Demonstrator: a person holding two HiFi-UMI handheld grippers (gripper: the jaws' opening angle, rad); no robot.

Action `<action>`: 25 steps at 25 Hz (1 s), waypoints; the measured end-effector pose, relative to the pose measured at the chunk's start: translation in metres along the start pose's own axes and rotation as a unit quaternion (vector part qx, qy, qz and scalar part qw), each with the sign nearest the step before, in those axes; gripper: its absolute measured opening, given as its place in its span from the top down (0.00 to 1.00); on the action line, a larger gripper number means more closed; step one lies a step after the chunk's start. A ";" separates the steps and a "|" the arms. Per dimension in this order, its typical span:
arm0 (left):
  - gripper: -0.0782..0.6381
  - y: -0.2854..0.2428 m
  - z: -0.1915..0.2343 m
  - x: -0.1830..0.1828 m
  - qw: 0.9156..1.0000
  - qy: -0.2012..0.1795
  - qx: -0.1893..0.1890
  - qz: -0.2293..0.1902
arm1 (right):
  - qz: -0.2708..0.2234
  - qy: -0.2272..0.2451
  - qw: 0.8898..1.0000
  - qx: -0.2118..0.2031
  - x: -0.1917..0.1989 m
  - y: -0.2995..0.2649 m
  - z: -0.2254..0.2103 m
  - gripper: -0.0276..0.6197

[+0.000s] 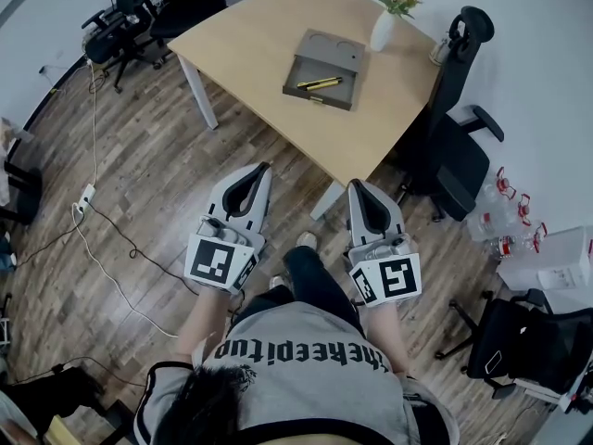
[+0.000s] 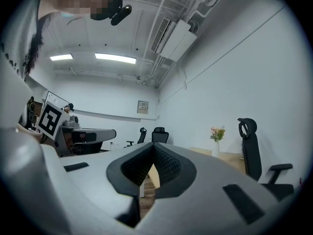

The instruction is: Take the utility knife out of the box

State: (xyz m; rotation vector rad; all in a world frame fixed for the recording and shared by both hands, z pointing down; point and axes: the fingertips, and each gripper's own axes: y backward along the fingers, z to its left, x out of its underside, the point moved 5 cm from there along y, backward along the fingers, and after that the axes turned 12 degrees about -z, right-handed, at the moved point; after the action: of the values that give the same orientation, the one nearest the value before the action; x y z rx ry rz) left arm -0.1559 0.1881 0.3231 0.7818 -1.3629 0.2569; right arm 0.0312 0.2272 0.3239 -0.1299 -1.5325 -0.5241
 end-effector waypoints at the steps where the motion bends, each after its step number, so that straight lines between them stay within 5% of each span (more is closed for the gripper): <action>1: 0.87 -0.002 0.003 0.001 1.000 0.000 -0.002 0.001 | 0.000 0.000 1.000 -0.001 0.001 -0.004 -0.001 0.95; 25: 0.87 -0.119 0.076 0.045 0.999 -0.010 -0.029 0.010 | -0.008 -0.020 0.999 -0.034 0.040 -0.136 -0.086 0.95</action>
State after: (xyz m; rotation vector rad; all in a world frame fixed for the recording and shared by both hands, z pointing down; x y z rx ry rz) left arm -0.1341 0.0416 0.3237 0.7246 -1.3916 0.2240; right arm 0.0534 0.0635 0.3248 -0.1813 -1.5560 -0.5885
